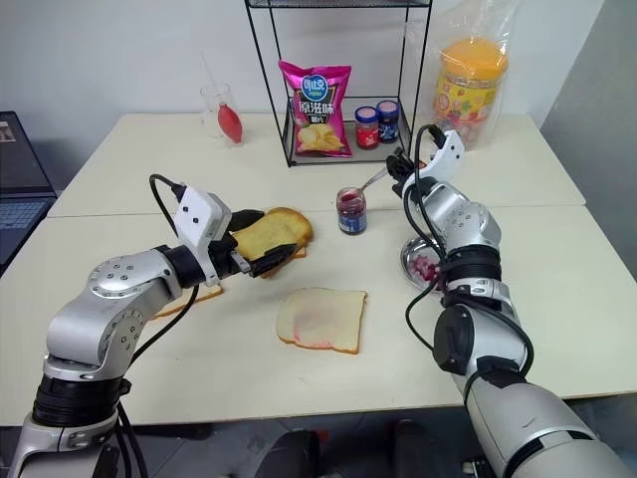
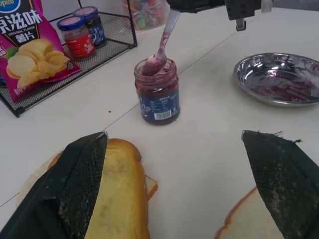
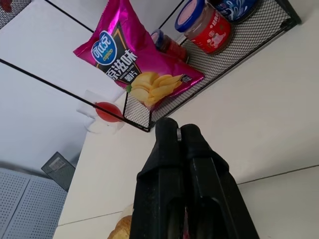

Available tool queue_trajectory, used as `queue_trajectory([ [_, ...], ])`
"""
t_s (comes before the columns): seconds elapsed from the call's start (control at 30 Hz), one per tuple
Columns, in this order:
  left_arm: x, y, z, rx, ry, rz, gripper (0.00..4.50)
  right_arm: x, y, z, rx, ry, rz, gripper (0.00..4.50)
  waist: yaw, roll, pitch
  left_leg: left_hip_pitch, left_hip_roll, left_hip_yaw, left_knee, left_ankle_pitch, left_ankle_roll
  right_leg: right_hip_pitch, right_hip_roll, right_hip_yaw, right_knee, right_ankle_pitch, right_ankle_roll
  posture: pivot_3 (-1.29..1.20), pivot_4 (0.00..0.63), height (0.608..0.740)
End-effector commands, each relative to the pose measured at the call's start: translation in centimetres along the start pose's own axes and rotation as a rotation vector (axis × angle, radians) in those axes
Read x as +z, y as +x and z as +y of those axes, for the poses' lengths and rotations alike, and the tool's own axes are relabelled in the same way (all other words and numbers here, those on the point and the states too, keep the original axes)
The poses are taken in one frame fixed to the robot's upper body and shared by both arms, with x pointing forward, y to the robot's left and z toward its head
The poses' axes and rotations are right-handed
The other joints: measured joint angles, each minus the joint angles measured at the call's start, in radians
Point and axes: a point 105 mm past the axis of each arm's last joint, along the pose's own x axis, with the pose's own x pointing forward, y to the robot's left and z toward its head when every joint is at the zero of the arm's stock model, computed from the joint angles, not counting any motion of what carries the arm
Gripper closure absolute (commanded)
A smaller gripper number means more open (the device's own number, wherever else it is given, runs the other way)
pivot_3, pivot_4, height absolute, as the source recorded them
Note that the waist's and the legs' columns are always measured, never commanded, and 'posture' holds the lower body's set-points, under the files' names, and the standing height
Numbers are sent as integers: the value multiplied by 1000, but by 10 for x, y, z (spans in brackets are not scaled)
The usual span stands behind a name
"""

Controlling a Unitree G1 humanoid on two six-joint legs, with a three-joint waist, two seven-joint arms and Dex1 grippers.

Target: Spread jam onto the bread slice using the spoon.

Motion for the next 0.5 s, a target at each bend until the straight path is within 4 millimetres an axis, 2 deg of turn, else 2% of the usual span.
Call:
queue_trajectory([
  [0.03, 13, 0, 2, 7, 32, -44, 0, 28, -7, 19, 60, 5, -82, 4471, 0, 0, 0, 0, 0, 0, 0, 0, 0, 0, 0, 0, 0, 0, 0, 0, 150, 740],
  [0.3, 14, -2, 4, -1, 12, -50, 0, 33, -12, 16, 63, 25, -93, 4471, 0, 0, 0, 0, 0, 0, 0, 0, 0, 0, 0, 0, 0, 0, 0, 0, 150, 740],
  [0.5, 22, 0, 0, -19, -27, -99, 0, 31, -14, 14, 78, 51, -86, 4471, 0, 0, 0, 0, 0, 0, 0, 0, 0, 0, 0, 0, 0, 0, 0, 0, 150, 740],
])
